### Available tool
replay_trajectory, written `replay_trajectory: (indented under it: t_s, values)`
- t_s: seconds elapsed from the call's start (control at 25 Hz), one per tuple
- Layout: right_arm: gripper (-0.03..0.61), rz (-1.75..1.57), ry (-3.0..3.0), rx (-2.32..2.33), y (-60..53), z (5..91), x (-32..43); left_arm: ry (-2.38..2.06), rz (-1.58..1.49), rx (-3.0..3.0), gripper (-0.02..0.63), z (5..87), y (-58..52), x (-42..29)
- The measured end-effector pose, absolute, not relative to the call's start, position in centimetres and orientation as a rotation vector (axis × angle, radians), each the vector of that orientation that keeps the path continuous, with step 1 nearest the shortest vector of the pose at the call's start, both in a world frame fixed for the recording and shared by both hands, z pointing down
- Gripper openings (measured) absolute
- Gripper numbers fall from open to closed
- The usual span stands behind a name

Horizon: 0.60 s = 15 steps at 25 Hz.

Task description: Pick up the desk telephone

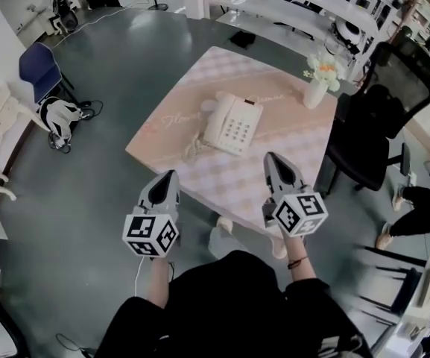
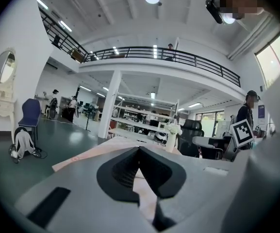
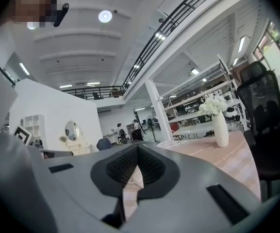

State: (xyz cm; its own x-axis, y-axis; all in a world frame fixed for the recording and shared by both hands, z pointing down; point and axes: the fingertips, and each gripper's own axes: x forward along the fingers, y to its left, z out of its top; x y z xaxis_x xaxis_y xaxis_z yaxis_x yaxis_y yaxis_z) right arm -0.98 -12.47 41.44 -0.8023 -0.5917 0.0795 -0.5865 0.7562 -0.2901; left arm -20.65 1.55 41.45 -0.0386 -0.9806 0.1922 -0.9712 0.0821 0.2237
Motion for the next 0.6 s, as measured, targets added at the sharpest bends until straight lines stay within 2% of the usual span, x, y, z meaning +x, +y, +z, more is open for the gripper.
replay_trajectory:
  t_s: [0.6]
  values:
    - [-0.008,-0.734,2.908,-1.056,-21.9,46.9,-4.1,-1.774,0.061,1.984,-0.002,46.0,-11.1,-23.7]
